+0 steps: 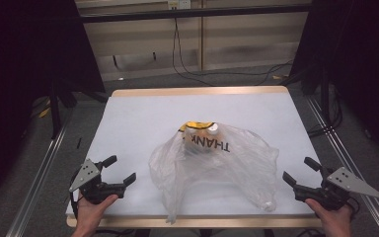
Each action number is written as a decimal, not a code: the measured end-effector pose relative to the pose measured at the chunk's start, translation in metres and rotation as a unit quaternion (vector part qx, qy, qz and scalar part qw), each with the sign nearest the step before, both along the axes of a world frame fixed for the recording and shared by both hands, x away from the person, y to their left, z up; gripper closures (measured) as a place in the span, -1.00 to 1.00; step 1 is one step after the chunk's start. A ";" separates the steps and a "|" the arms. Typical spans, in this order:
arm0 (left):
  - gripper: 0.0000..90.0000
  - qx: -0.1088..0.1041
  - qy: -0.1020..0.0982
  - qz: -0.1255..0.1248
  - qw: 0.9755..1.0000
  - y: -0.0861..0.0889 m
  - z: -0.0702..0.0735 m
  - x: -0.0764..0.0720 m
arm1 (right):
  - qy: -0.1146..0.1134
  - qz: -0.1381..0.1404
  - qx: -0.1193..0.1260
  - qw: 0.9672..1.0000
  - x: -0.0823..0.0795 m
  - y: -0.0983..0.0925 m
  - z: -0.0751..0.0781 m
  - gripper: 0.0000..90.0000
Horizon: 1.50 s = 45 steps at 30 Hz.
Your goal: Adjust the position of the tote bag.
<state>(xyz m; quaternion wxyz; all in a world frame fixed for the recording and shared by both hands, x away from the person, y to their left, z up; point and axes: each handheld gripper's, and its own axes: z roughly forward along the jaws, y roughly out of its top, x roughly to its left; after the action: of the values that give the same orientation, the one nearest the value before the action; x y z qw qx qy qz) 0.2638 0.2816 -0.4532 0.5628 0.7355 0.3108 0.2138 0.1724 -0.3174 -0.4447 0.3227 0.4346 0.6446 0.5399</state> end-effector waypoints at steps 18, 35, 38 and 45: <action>-0.59 0.021 0.031 -0.059 0.998 -0.011 0.003 -0.006 | 0.038 0.013 -0.013 0.999 0.004 0.007 0.002 -0.48; -0.36 0.044 0.024 -0.102 0.994 -0.029 0.014 -0.026 | 0.082 0.120 -0.027 0.989 -0.012 0.026 0.013 0.13; -0.31 0.027 0.027 -0.101 0.994 -0.032 0.014 -0.032 | 0.088 0.133 -0.030 0.987 -0.015 0.031 0.013 0.18; -0.20 0.044 0.031 -0.141 0.989 -0.041 0.016 -0.054 | 0.103 0.161 -0.055 0.980 -0.025 0.038 0.010 0.36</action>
<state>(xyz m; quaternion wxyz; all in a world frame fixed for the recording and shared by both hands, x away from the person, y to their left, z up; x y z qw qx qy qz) 0.2099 0.2401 -0.4376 0.5443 0.8024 0.2115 0.1231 0.1474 -0.2791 -0.4350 0.1869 0.3594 0.7649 0.5007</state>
